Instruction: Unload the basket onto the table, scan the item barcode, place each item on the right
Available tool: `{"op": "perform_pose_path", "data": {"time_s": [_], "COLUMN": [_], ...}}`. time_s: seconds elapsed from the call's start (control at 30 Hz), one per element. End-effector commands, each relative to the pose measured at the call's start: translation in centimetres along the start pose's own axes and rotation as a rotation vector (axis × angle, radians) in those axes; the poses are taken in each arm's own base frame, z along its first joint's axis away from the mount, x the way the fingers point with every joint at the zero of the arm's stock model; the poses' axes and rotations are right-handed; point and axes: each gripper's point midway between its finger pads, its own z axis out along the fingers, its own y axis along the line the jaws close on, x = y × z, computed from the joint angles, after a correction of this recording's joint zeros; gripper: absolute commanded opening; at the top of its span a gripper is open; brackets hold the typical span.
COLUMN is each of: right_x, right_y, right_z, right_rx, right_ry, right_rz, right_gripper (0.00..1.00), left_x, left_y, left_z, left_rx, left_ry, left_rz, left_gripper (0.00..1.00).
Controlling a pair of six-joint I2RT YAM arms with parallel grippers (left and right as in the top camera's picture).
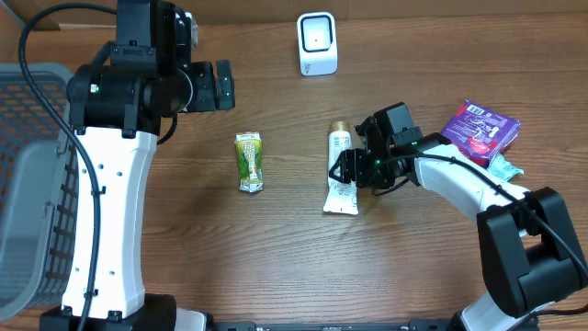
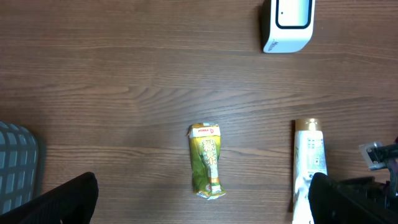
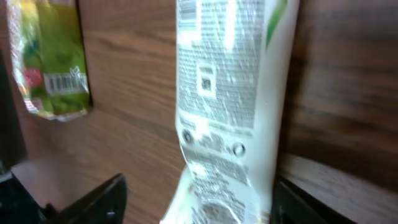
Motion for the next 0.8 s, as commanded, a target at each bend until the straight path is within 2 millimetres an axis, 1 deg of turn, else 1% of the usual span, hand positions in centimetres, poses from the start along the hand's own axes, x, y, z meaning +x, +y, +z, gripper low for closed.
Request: {"op": "perform_pose_path", "data": {"time_s": [0.0,0.17,0.3,0.47,0.53,0.57,0.6,0.63,0.67,0.7,0.73,0.77], "right_x": [-1.0,-0.9,-1.3,-1.6,-1.9,-2.0,-2.1,-2.1,-2.1,-2.1,-2.1,-2.1], "right_y": [0.2,-0.2,-0.8,-1.1,-1.1,-1.2,-1.2,-1.3,-1.3,-1.2,-1.0,-1.0], "right_z": [0.2,1.6,1.7,3.4,3.9,4.0,4.0,4.0,3.9,3.9,3.8,3.8], "right_rx": [-0.013,-0.039,-0.065,-0.117,-0.134,-0.142,-0.141,-0.141,-0.143,-0.150,-0.158,-0.164], "right_ry": [-0.029,-0.007,-0.005,0.009,0.007,0.006,0.004,0.004,0.004,0.005,0.007,0.009], "right_rz": [-0.024,-0.011,0.011,0.053,0.078,0.086,0.100,0.102,0.104,0.104,0.103,0.103], "right_gripper": [0.77,0.78,0.77,0.70,0.66,0.62,0.54,0.45,0.33,0.25,0.20,0.18], "left_x": [-0.3,-0.3,-0.3,-0.3,-0.3,-0.3,-0.3,-0.3,-0.3,-0.3,-0.3,-0.3], "left_y": [0.0,-0.1,-0.1,-0.1,-0.1,-0.1,-0.1,-0.1,-0.1,-0.1,-0.1,-0.1], "left_z": [-0.2,-0.2,-0.2,-0.2,-0.2,-0.2,-0.2,-0.2,-0.2,-0.2,-0.2,-0.2], "left_rx": [-0.002,-0.002,-0.002,-0.002,-0.001,-0.002,-0.001,-0.002,-0.002,-0.002,-0.002,-0.002], "left_ry": [-0.012,-0.012,-0.012,-0.012,-0.012,-0.012,-0.012,-0.012,-0.012,-0.012,-0.012,-0.012], "left_rz": [0.010,0.010,0.010,0.011,0.010,0.011,0.010,0.010,0.010,0.010,0.010,0.010], "left_gripper": [1.00,0.99,0.99,0.99,1.00,1.00,1.00,1.00,1.00,0.99,1.00,1.00]}}
